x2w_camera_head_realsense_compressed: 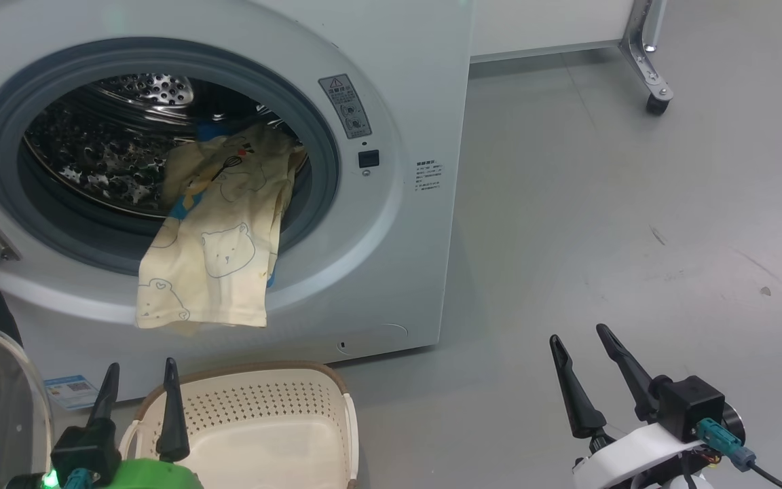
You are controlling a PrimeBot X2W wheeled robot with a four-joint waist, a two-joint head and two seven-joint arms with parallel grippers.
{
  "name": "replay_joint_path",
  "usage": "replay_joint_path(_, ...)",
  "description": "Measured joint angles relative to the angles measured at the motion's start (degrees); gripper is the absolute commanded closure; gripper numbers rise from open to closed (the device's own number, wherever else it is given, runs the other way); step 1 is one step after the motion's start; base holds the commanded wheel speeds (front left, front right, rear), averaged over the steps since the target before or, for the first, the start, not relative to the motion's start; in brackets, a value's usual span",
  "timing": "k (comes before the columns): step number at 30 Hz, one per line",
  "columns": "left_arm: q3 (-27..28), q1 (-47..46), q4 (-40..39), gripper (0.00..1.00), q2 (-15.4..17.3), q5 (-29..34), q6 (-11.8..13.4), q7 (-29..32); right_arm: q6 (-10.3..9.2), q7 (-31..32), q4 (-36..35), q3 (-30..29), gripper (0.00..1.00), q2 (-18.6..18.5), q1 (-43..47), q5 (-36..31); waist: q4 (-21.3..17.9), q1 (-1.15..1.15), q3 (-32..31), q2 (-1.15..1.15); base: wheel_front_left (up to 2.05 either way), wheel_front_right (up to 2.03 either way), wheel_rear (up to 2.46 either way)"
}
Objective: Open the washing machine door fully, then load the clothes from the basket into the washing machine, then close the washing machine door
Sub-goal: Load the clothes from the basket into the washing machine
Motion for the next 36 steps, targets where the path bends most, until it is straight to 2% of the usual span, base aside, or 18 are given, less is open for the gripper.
replay_joint_path(21, -3.05, 0.14, 0.87, 0.0, -0.01, -2.5, -0.42, 1.4, -0.41, 0.01, -2.53, 0.62, 0.0, 0.01, -0.04, -0.12, -0.12, 0.0, 3.08, 0.0, 0.0, 0.0, 0.0)
replay_joint_path(29, -5.42, -8.1, 3.91, 0.0, -0.07, -5.6, -2.65, 5.98, -0.41, 0.11, -4.57, 0.7, 0.0, -0.89, -0.52, -0.51, -0.22, 0.0, 6.69, 0.0, 0.0, 0.0, 0.0)
replay_joint_path(36, -5.84, -18.22, 7.61, 0.0, -0.25, -7.4, -3.37, 11.7, -0.4, 0.34, -6.19, 1.09, 0.0, -1.04, -3.61, -0.52, -0.87, 0.0, 10.97, 0.0, 0.0, 0.0, 0.0)
